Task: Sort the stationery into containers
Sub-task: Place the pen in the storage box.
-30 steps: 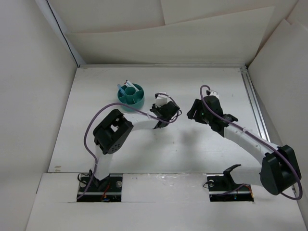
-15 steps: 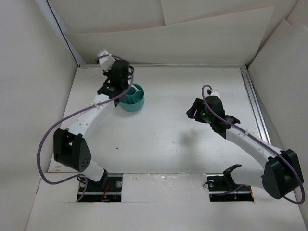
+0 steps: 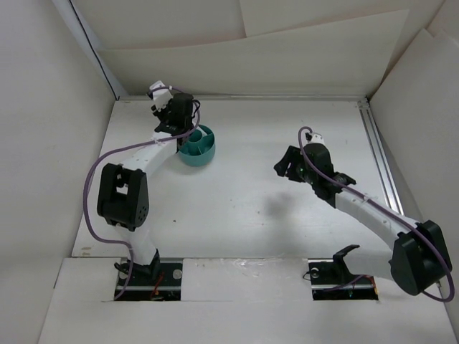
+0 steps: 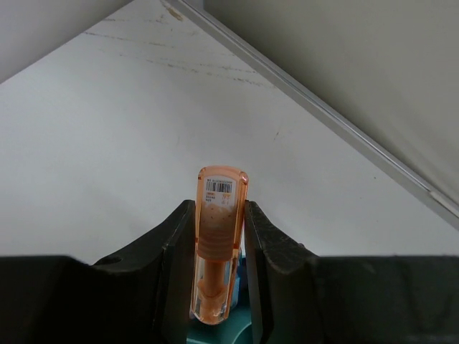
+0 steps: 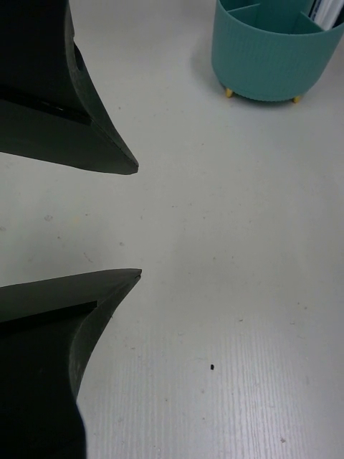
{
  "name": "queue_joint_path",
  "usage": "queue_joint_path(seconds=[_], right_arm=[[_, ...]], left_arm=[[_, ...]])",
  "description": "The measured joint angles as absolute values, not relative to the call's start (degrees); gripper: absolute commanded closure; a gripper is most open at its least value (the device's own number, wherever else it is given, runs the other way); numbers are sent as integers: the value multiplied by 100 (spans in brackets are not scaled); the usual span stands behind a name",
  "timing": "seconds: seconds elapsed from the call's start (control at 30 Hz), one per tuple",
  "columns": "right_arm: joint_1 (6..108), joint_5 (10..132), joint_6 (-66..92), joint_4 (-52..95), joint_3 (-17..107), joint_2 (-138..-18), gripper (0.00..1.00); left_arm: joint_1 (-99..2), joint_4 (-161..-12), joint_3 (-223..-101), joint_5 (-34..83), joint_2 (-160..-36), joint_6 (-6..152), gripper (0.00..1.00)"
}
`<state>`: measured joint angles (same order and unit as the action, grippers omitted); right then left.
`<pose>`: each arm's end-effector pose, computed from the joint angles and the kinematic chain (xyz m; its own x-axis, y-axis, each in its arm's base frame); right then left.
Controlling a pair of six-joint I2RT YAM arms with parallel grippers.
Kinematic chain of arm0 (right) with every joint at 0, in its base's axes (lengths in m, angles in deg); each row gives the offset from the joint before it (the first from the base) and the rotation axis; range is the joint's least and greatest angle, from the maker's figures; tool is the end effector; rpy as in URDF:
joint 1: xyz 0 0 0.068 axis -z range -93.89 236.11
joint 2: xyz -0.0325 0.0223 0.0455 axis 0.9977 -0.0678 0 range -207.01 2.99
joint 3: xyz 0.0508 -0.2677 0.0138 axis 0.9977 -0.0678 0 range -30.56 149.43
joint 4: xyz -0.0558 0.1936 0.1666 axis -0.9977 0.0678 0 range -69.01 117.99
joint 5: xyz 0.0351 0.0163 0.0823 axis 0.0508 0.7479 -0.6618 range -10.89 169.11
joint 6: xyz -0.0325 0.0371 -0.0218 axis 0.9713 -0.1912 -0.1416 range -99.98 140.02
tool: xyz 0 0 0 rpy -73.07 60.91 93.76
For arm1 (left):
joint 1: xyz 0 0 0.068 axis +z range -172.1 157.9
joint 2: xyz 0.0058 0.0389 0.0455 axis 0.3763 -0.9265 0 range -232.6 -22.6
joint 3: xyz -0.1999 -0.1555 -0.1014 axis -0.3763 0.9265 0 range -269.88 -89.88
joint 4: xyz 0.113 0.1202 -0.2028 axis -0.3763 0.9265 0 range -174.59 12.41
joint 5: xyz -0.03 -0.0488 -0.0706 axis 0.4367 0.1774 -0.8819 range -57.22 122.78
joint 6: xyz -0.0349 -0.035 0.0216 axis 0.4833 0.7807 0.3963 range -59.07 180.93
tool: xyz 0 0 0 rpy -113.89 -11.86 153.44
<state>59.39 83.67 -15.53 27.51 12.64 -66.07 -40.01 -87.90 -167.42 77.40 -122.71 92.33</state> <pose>0.2378 0.1166 0.2486 -0.6149 0.3393 -0.7118 -0.0379 0.8889 0.4565 0.3972 -0.1021 0.3019 -0.0533 -0.3726 -0.9265 -0.5154 0.8049 -0.2940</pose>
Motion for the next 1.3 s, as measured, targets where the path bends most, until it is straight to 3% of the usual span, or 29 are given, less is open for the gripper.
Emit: queue_joint_path(seconds=[1.13,1.3], right_arm=[[6033,8059,-1418,2305,995,-6701,39],[6084,8011,-1404,2294,973,-6701,39]], left_arm=[[-4801,-11011,-16738,9723,-13867,6922,100],[-4882,-11113,-16738,9869,-13869,6774,89]])
